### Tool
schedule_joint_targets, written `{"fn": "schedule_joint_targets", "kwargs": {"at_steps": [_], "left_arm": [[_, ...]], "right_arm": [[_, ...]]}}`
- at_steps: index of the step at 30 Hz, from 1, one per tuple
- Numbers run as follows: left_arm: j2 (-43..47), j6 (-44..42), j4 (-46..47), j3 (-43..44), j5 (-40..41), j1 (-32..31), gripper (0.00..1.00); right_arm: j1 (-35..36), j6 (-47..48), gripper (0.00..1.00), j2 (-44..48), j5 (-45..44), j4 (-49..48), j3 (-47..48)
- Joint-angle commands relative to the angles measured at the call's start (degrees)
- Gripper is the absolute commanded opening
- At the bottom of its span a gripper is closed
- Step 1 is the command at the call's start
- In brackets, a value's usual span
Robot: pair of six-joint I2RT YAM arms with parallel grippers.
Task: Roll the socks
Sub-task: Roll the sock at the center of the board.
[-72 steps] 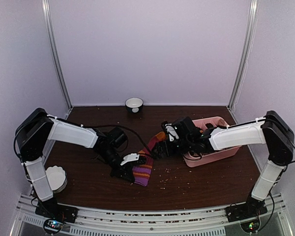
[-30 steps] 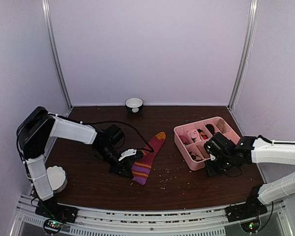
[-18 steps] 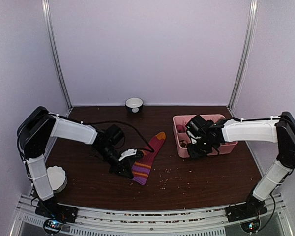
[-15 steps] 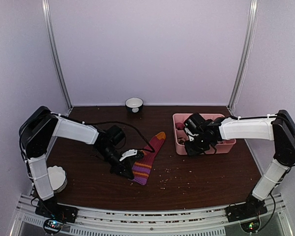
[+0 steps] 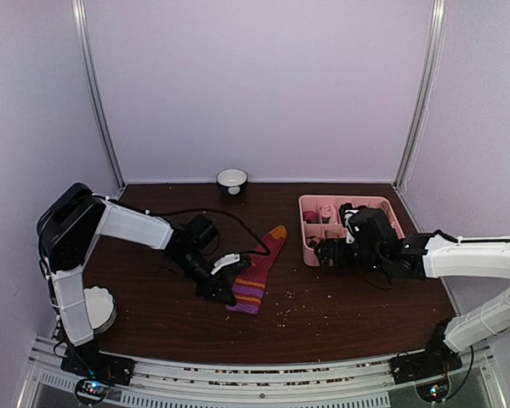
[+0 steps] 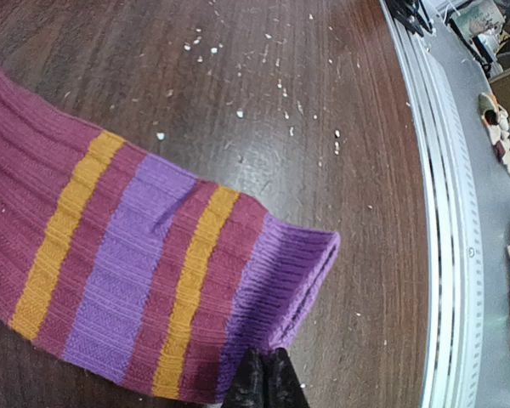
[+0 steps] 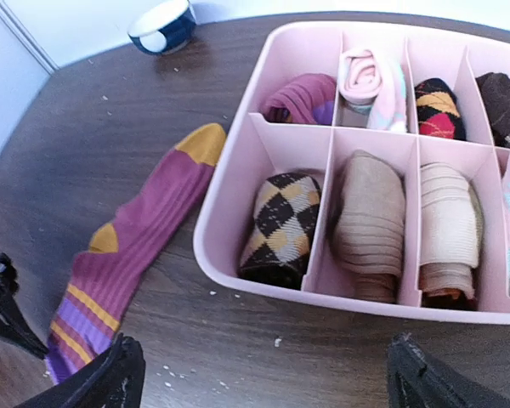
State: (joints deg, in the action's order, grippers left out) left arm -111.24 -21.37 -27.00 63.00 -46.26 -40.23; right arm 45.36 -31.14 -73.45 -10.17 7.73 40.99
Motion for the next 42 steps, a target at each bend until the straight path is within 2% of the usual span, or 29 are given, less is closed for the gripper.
{"fn": "schedule_joint_targets", "kwargs": {"at_steps": [1,3,5,7,10,13,19,22,36,39,42], "left_arm": [[-1.5,2.5,1.4,-0.1,-2.6,1.6,0.00],[-2.1,2.3,1.0,-0.1,-2.7,1.8,0.00],[-2.7,2.2,0.6,0.1,-2.7,1.8,0.00],[-3.2,2.1,0.6,0.2,-2.3,1.8,0.00],[-3.3,2.2,0.6,0.3,-1.3,1.8,0.00],[-3.4,2.2,0.6,0.7,-0.9,1.8,0.00],[-3.5,1.6,0.4,1.3,-0.9,1.7,0.00],[-3.3,1.2,0.1,1.8,-1.1,1.6,0.00],[-2.4,-0.8,-2.0,3.1,-2.7,1.6,0.03],[-2.4,-1.2,-2.1,3.0,-2.5,1.6,0.04],[-2.0,-1.8,-2.0,2.7,-2.4,1.6,0.04]], "right_arm": [[4.2,0.5,1.00,0.8,8.1,-19.1,-6.7],[12.6,8.4,1.00,-2.2,4.0,-19.7,-7.0],[16.5,12.3,0.95,-5.7,7.6,-23.2,-7.6],[17.9,13.3,0.86,-9.4,12.1,-29.0,-7.6],[18.3,13.5,0.76,-14.9,17.3,-37.1,-6.6],[18.3,13.1,0.68,-21.2,20.9,-40.1,-2.9],[18.3,10.5,0.63,-30.2,25.5,-42.6,3.3],[18.2,8.5,0.60,-31.9,26.0,-43.7,4.1],[17.7,-2.1,0.28,-36.6,22.9,-49.6,1.6],[17.3,-3.9,0.17,-37.3,23.4,-51.1,0.8],[17.1,-5.2,0.14,-37.9,23.6,-50.9,0.4]]}}
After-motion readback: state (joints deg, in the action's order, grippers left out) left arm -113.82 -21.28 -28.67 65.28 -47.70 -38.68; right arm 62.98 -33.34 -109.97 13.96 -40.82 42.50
